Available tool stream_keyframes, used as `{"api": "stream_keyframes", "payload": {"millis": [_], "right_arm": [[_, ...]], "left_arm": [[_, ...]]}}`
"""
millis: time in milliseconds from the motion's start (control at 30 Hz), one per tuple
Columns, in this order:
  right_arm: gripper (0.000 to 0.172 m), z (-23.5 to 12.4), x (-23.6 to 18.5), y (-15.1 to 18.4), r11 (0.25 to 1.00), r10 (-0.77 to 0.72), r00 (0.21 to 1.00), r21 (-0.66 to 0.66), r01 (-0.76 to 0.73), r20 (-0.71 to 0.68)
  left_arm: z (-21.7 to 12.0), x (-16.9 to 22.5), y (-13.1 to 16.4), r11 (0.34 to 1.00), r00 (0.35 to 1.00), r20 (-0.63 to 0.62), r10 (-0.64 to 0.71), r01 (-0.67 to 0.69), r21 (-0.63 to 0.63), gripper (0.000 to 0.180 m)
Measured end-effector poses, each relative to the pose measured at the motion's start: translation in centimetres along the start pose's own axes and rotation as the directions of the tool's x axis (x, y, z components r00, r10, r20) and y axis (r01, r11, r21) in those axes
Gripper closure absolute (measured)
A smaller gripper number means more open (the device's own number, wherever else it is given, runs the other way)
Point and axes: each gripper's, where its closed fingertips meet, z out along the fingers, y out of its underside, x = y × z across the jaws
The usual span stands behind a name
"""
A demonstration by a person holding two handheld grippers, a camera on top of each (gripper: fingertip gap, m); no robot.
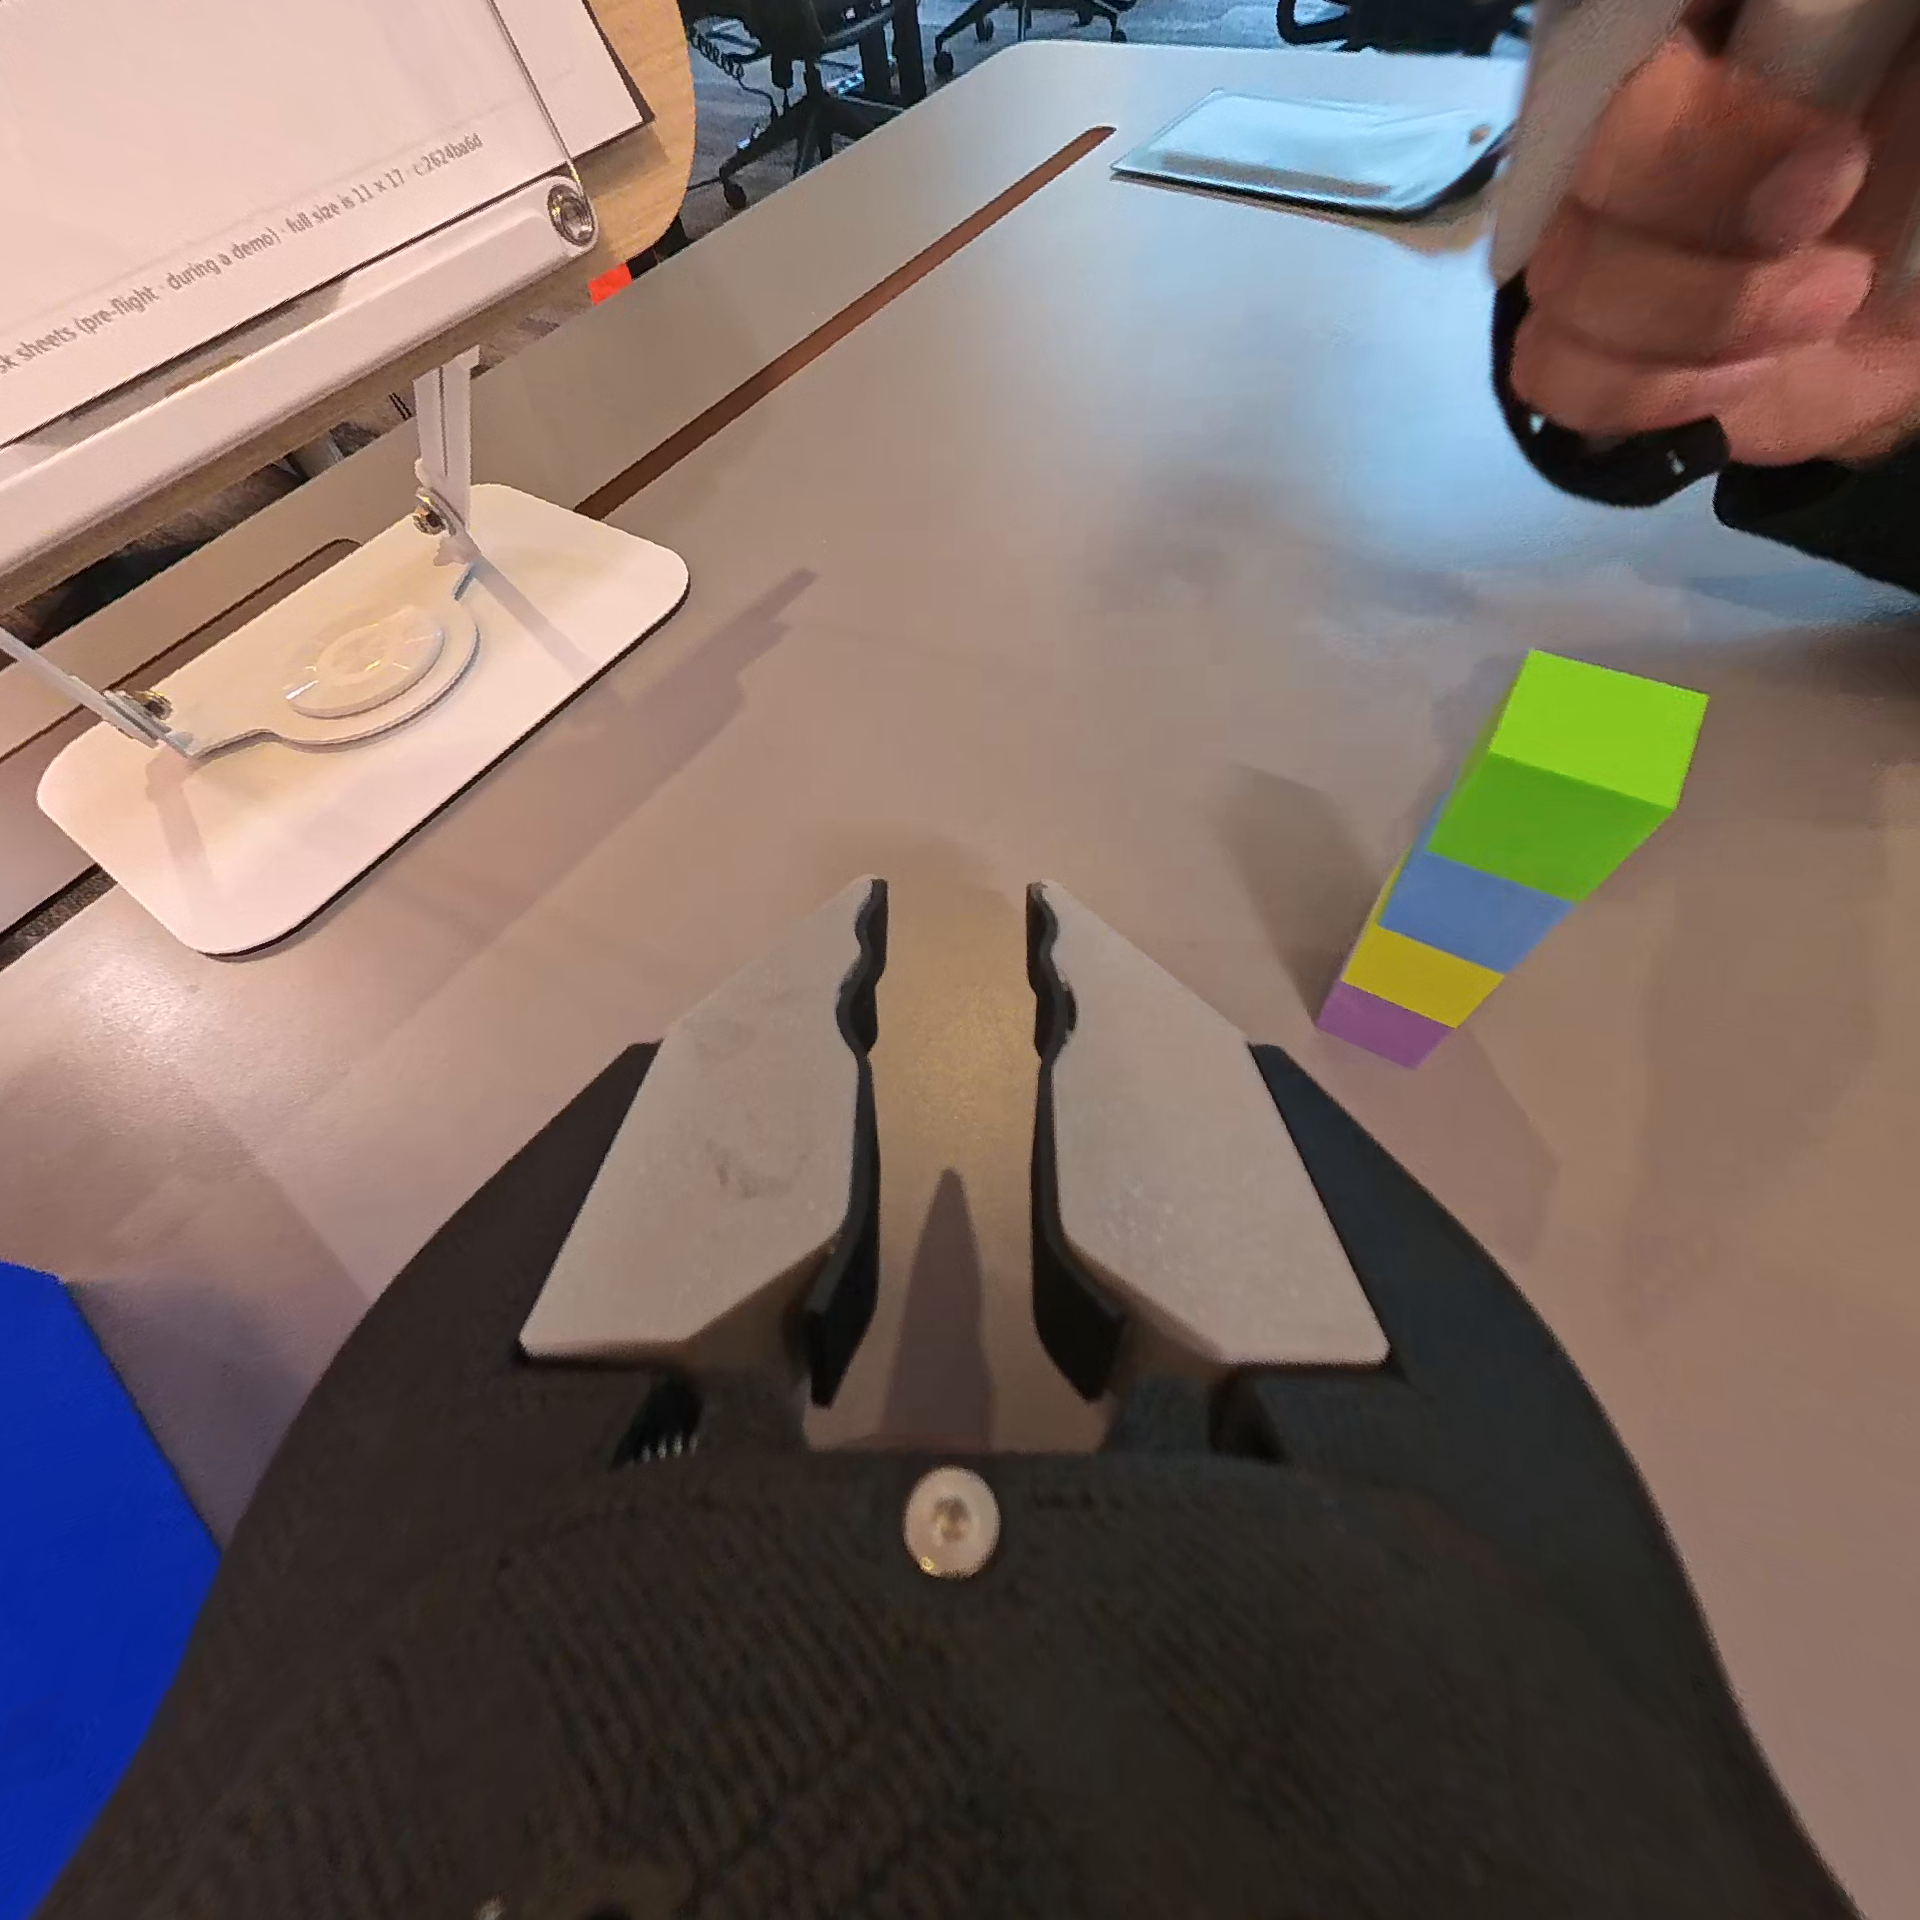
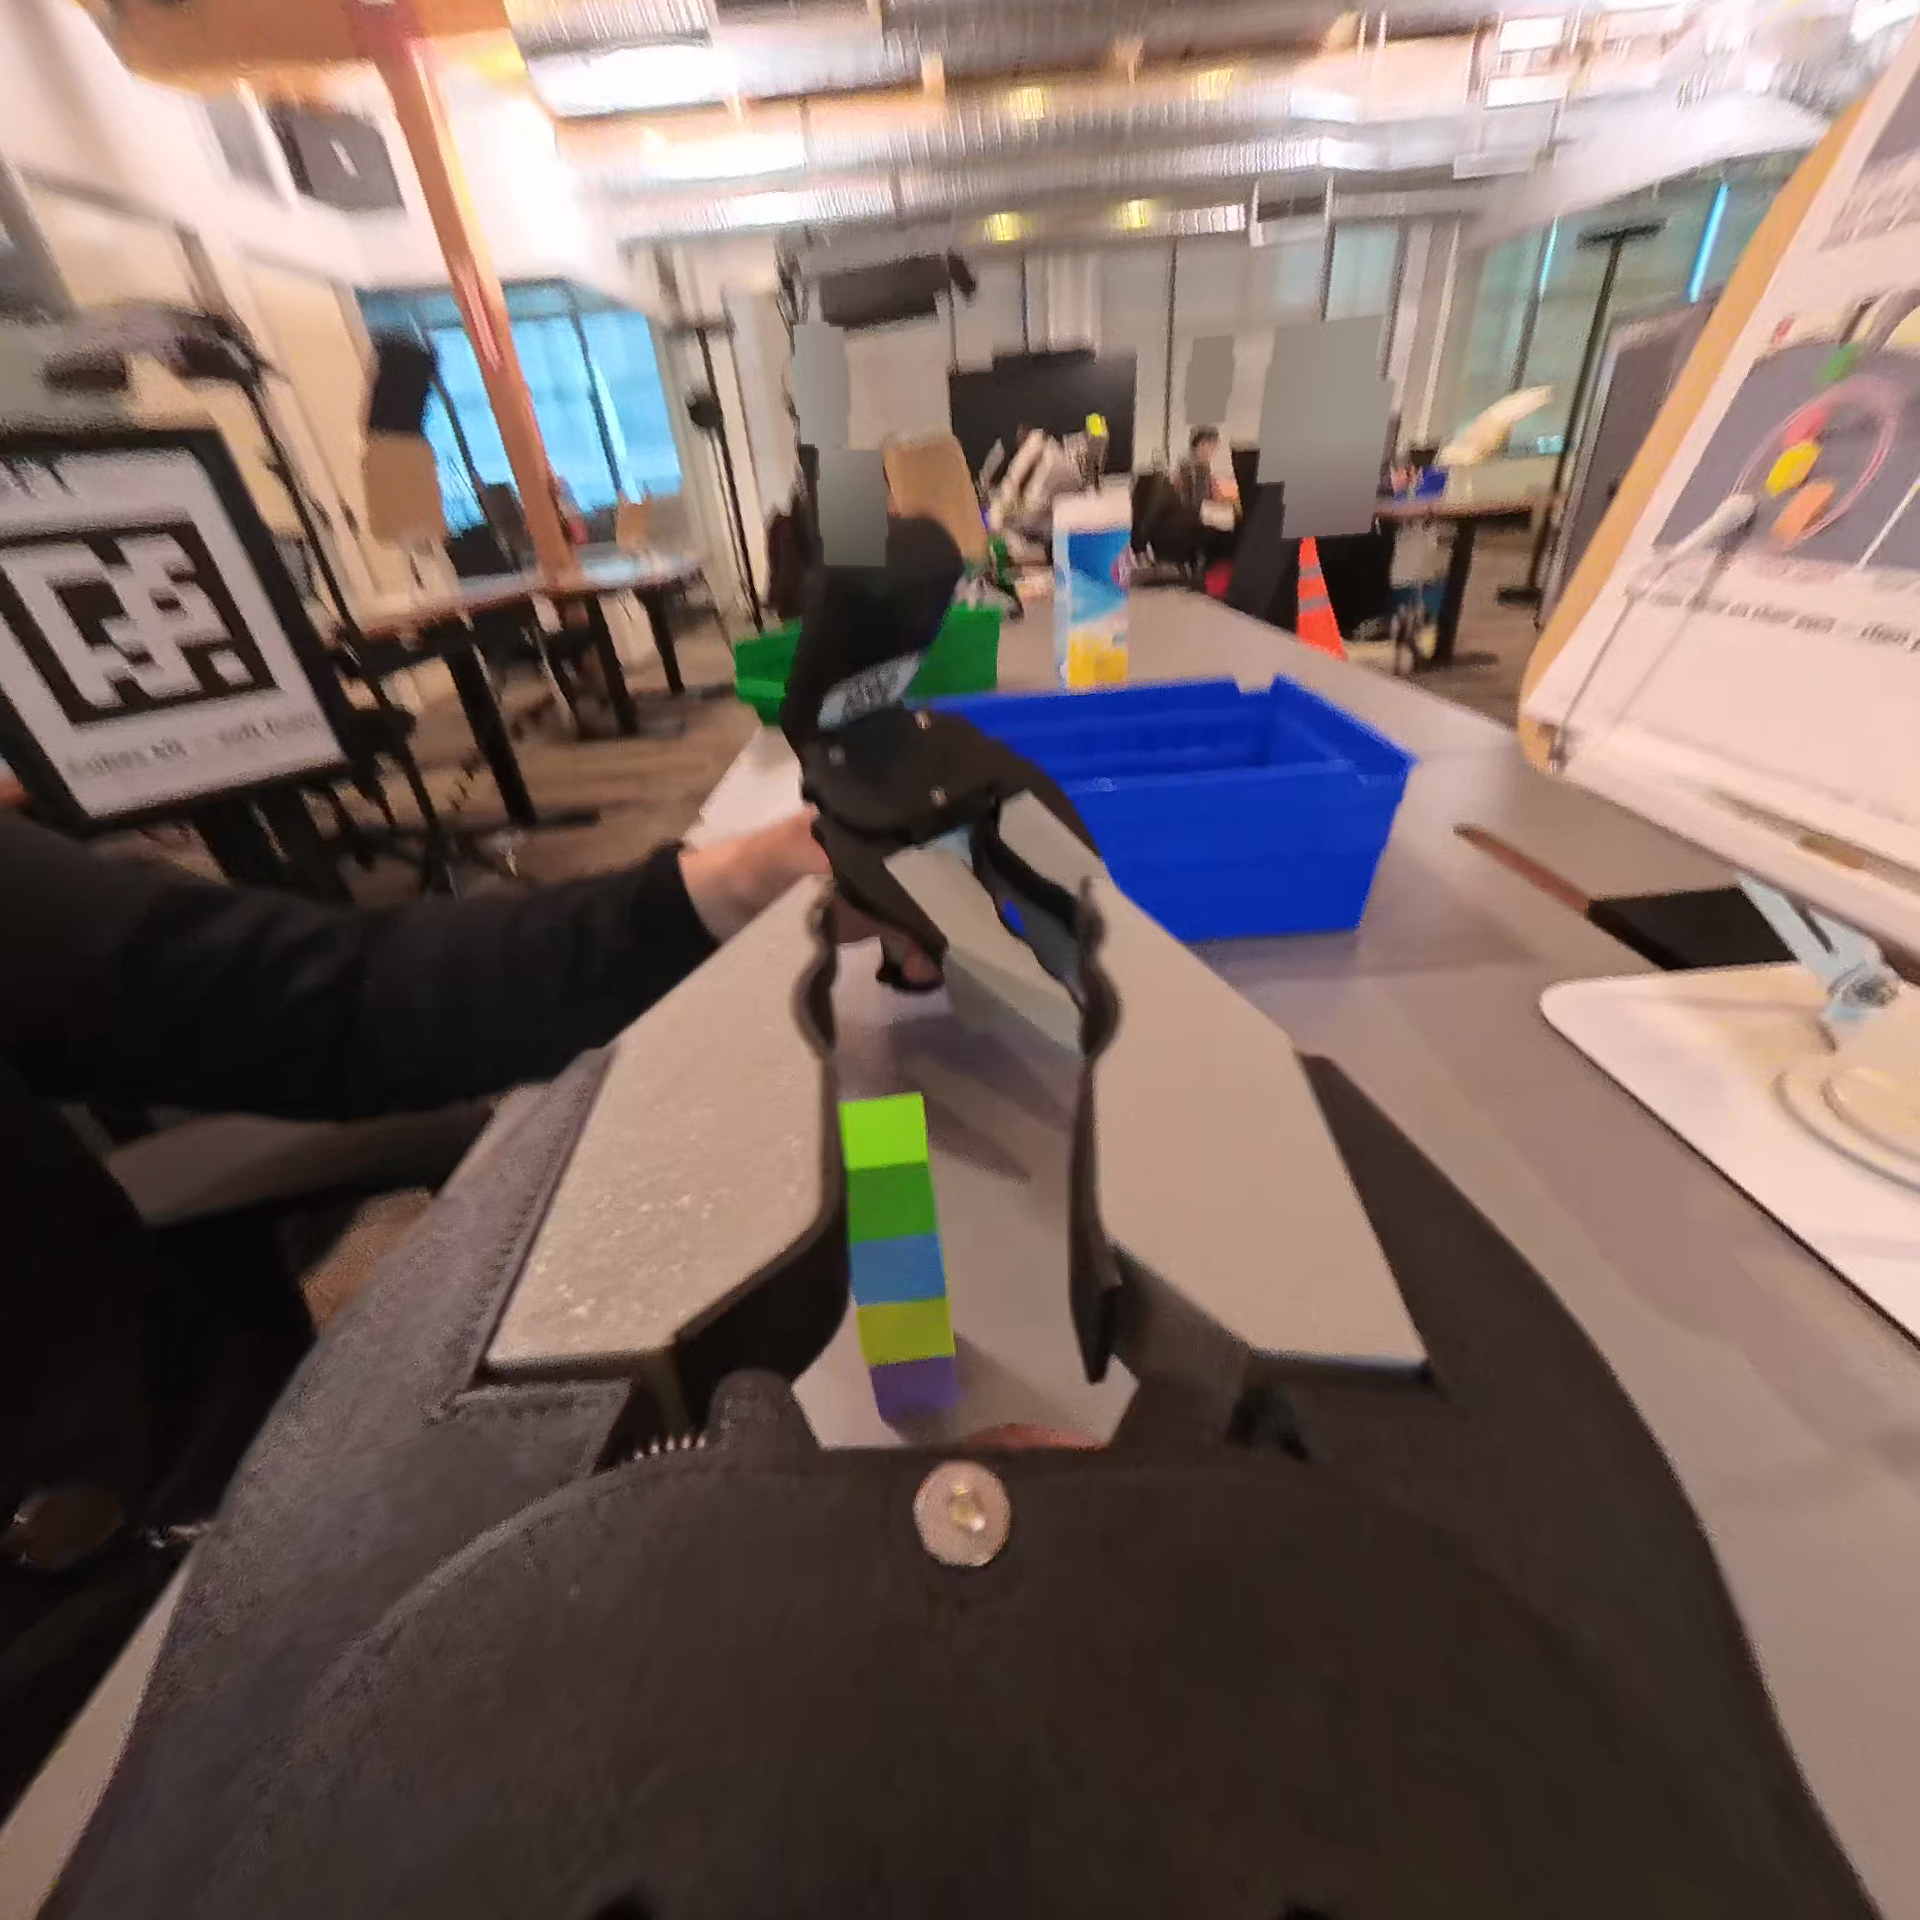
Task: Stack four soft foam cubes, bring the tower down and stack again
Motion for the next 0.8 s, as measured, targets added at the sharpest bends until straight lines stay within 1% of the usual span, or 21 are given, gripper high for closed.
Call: {"api": "stream_keyframes", "payload": {"millis": [33,67,100,133,167,200,267,333,367,433,500,533,633,700,733,800], "right_arm": [[0.145,-0.7,-0.3,-0.9,0.999,0.015,0.999,0.049,-0.016,0.031],[0.164,-1.3,-0.8,-1.6,0.996,0.025,0.996,0.085,-0.032,0.081],[0.172,-2.0,-1.6,-2.0,0.993,0.031,0.989,0.105,-0.046,0.147],[0.172,-2.4,-2.6,-2.2,0.992,0.042,0.973,0.104,-0.067,0.227],[0.172,-2.8,-4.0,-1.9,0.994,0.057,0.945,0.071,-0.084,0.321],[0.172,-2.9,-5.1,-1.2,0.997,0.067,0.921,0.017,-0.079,0.383],[0.172,-2.6,-6.5,1.5,0.992,0.063,0.902,-0.123,-0.011,0.427],[0.172,-2.5,-8.2,5.0,0.954,0.116,0.866,-0.297,0.04,0.486],[0.172,-2.4,-8.8,6.9,0.922,0.14,0.856,-0.381,0.071,0.497],[0.172,-1.9,-9.1,10.5,0.846,0.131,0.87,-0.511,0.151,0.475],[0.172,-1.5,-9.4,13.4,0.767,0.107,0.876,-0.6,0.229,0.471],[0.172,-1.2,-9.6,14.3,0.739,0.083,0.875,-0.618,0.266,0.476],[0.172,-0.3,-10.3,15.9,0.702,0.056,0.866,-0.636,0.32,0.497],[0.172,0.1,-9.5,16.5,0.673,0.027,0.887,-0.664,0.325,0.462],[0.172,0.5,-8.6,16.7,0.666,-0.002,0.908,-0.676,0.314,0.419],[0.172,1.4,-5.1,16.7,0.657,-0.102,0.958,-0.705,0.267,0.267]], "left_arm": [[0.0,0.0,0.0,1.0,1.0,0.001,0.0,0.0,0.0,0.156],[0.0,0.0,0.0,1.0,1.0,0.002,0.0,0.0,0.0,0.156],[0.0,0.0,0.0,1.0,1.0,0.003,0.0,0.0,0.0,0.156],[0.0,-0.1,0.0,1.0,1.0,0.004,-0.001,0.001,-0.001,0.156],[0.0,0.0,0.0,1.0,1.0,0.003,-0.001,0.001,-0.002,0.156],[0.0,0.0,0.0,1.0,1.0,0.002,-0.001,0.001,-0.002,0.156],[0.1,0.0,0.1,1.0,1.0,0.002,0.001,-0.001,-0.006,0.156],[0.1,0.0,0.1,1.0,1.0,0.003,0.003,-0.003,-0.008,0.156],[0.1,0.0,0.1,1.0,1.0,0.003,0.003,-0.003,-0.008,0.156],[0.1,0.0,0.2,1.0,1.0,0.003,0.001,-0.001,-0.008,0.156],[0.1,0.0,0.1,1.0,1.0,0.003,0.0,0.0,-0.007,0.156],[0.1,0.0,0.1,1.0,1.0,0.003,0.0,0.0,-0.007,0.156],[0.1,0.0,0.1,1.0,1.0,0.003,0.001,-0.001,-0.008,0.156],[0.1,0.0,0.1,1.0,1.0,0.003,0.002,-0.002,-0.008,0.156],[0.1,0.0,0.1,1.0,1.0,0.003,0.003,-0.003,-0.008,0.156],[0.1,0.0,0.1,1.0,1.0,0.002,0.002,-0.002,-0.008,0.156]]}}
